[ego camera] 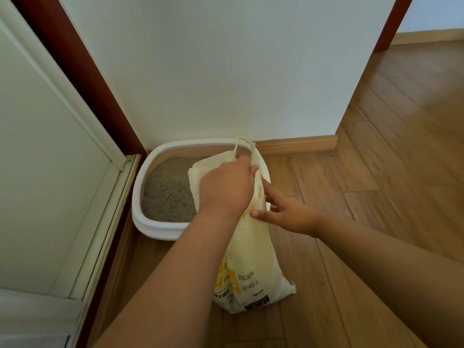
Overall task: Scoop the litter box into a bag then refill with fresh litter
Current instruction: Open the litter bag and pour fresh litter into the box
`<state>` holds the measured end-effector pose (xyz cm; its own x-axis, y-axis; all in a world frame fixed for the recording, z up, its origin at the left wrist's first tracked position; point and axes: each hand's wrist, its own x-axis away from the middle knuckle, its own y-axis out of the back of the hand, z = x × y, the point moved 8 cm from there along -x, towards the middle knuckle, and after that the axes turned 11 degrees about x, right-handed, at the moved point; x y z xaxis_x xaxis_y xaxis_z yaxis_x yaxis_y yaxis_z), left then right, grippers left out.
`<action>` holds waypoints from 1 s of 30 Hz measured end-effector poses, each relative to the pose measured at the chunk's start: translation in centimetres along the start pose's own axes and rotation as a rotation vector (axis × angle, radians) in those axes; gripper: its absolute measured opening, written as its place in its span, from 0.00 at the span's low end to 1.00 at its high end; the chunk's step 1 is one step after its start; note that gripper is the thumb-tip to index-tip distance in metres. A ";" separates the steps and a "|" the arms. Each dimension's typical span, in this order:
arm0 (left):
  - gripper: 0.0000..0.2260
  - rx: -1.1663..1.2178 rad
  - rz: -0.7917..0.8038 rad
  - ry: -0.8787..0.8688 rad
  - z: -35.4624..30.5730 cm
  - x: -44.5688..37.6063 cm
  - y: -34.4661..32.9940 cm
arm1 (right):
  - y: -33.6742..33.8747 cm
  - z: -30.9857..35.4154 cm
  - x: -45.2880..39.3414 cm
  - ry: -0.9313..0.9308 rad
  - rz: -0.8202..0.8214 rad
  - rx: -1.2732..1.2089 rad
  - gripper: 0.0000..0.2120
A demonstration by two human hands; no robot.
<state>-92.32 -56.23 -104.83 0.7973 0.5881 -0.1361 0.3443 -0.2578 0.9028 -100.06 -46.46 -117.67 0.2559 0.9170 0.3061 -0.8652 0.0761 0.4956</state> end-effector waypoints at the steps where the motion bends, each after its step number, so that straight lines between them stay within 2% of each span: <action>1: 0.15 0.001 -0.003 -0.016 -0.2 0.0 0.1 | -0.3 -0.2 0.1 -0.015 0.016 -0.020 0.51; 10: 0.13 0.028 -0.036 -0.156 -3.9 2.0 1.6 | -3.2 -1.7 2.5 -0.099 0.210 -0.115 0.23; 15: 0.15 0.048 -0.055 -0.238 -5.9 3.3 2.4 | -4.5 -3.8 3.6 -0.177 0.294 -0.104 0.31; 17: 0.15 0.075 -0.057 -0.252 -6.3 3.5 2.8 | -5.3 -5.0 4.2 -0.212 0.361 -0.084 0.37; 20: 0.14 0.114 -0.077 -0.269 -6.9 3.9 3.8 | -6.6 -6.1 4.9 -0.251 0.451 -0.026 0.39; 25: 0.12 0.168 -0.140 -0.269 -7.7 3.7 6.9 | -5.8 -7.0 4.7 -0.314 0.368 0.153 0.51; 30: 0.12 0.252 -0.217 -0.293 -8.6 3.8 10.0 | -5.2 -6.1 5.0 -0.240 0.387 0.097 0.45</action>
<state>-90.13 -49.93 -92.80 0.7877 0.4163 -0.4541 0.6002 -0.3523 0.7180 -96.94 -39.83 -123.68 0.0242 0.7532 0.6573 -0.8753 -0.3017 0.3779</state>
